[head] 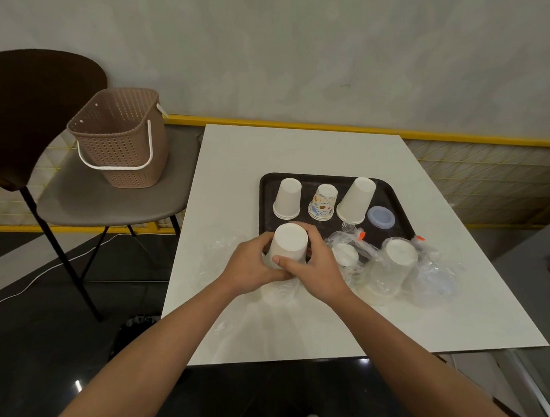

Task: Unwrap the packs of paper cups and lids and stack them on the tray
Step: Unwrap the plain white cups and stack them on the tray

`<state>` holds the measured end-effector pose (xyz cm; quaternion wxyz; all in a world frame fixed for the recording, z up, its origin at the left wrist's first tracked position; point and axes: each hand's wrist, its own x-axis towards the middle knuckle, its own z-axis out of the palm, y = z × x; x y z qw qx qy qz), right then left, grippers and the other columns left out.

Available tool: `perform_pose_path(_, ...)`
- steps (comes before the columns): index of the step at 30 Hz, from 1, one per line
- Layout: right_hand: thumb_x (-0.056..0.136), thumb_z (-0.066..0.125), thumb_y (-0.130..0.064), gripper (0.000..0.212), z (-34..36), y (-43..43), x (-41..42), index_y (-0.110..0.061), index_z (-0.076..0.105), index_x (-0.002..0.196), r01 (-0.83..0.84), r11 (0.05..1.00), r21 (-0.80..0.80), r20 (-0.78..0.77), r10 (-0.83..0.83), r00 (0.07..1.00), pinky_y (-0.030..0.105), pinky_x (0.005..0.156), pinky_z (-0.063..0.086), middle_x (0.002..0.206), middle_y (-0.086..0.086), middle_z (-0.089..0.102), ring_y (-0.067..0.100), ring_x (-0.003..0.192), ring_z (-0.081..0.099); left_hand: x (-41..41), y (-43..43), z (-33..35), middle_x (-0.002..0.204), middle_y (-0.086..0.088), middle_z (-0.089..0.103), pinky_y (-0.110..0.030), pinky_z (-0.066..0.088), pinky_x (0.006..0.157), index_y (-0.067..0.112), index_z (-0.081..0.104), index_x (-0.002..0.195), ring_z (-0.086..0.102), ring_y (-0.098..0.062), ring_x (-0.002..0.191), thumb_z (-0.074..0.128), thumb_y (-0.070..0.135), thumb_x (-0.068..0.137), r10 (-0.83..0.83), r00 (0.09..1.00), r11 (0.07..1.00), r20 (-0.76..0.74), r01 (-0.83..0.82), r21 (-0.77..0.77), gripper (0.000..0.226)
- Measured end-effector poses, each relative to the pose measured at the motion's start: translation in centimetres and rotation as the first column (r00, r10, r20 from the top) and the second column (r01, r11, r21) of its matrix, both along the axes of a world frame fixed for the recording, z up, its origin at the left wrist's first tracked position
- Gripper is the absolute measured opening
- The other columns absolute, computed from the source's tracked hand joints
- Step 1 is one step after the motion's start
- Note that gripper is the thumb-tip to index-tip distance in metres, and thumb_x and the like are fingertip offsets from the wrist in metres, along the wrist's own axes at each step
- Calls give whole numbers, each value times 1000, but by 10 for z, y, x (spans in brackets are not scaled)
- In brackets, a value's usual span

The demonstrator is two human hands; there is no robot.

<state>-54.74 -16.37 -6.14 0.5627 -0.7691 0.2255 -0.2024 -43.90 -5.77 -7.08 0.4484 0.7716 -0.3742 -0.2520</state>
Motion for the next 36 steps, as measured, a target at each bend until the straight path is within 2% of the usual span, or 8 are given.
perform_pose_path(3, 72, 79, -9, 60, 7, -1, 1, -24, 48, 121, 11, 1000, 3, 21, -11, 1000, 19, 92, 46, 114, -15, 59, -5, 105, 54, 0, -2, 6, 106, 14, 66, -12, 46, 76, 25, 58, 118, 62, -6, 97, 85, 30, 62, 14, 999, 1000, 39, -13, -23, 62)
perform_pose_path(10, 72, 80, -13, 56, 34, -5, 9, -36, 50, 114, 54, 996, -72, 77, -49, 996, 20, 91, 48, 112, -21, 58, -7, 103, 55, 8, -7, 31, 106, 12, 67, -19, 51, 78, 24, 58, 119, 63, -4, 95, 81, 35, 57, 0, 998, 997, 64, 5, -75, 67)
perform_pose_path(13, 71, 80, -19, 57, 47, -9, 14, -29, 52, 119, 66, 994, -86, 99, -57, 993, 27, 91, 50, 111, -18, 60, 1, 104, 58, 11, -12, 47, 103, 14, 67, -14, 49, 74, 25, 59, 118, 62, -2, 94, 81, 35, 58, -9, 998, 994, 61, 15, -109, 64)
perform_pose_path(17, 73, 79, -17, 55, 69, -20, 24, -28, 50, 118, 85, 987, -137, 115, -70, 991, 8, 81, 45, 106, -23, 57, -13, 97, 53, 17, -21, 69, 98, 16, 64, -19, 52, 73, 28, 57, 114, 62, -4, 90, 81, 36, 58, -4, 996, 989, 92, 17, -150, 61)
perform_pose_path(19, 73, 79, -20, 57, 79, -27, 29, -26, 49, 122, 84, 983, -163, 115, -65, 991, 5, 79, 44, 109, -20, 57, -11, 99, 53, 22, -28, 78, 104, 13, 62, -17, 48, 75, 23, 56, 121, 60, -6, 93, 85, 32, 63, -3, 993, 987, 118, 22, -160, 65)
perform_pose_path(26, 75, 78, -26, 59, 82, -43, 42, -25, 47, 125, 61, 986, -154, 88, -48, 995, 12, 81, 45, 110, -17, 54, 3, 102, 53, 36, -41, 78, 110, 7, 66, -16, 49, 76, 21, 57, 121, 62, -11, 97, 83, 35, 66, 6, 990, 992, 140, 12, -124, 63)
perform_pose_path(31, 74, 78, -29, 58, 92, -54, 50, -25, 49, 123, 74, 983, -169, 108, -56, 993, 15, 82, 47, 111, -16, 55, 1, 101, 54, 39, -51, 86, 109, 8, 63, -11, 46, 72, 20, 56, 125, 61, -10, 96, 82, 38, 67, 24, 990, 987, 136, -2, -160, 65)
perform_pose_path(36, 72, 79, -29, 58, 98, -64, 58, -22, 51, 123, 85, 984, -157, 122, -66, 990, 27, 86, 53, 116, -8, 59, 10, 106, 57, 47, -60, 95, 108, 9, 63, -11, 45, 71, 19, 57, 124, 60, -9, 92, 80, 36, 71, 22, 987, 988, 157, 3, -154, 60)
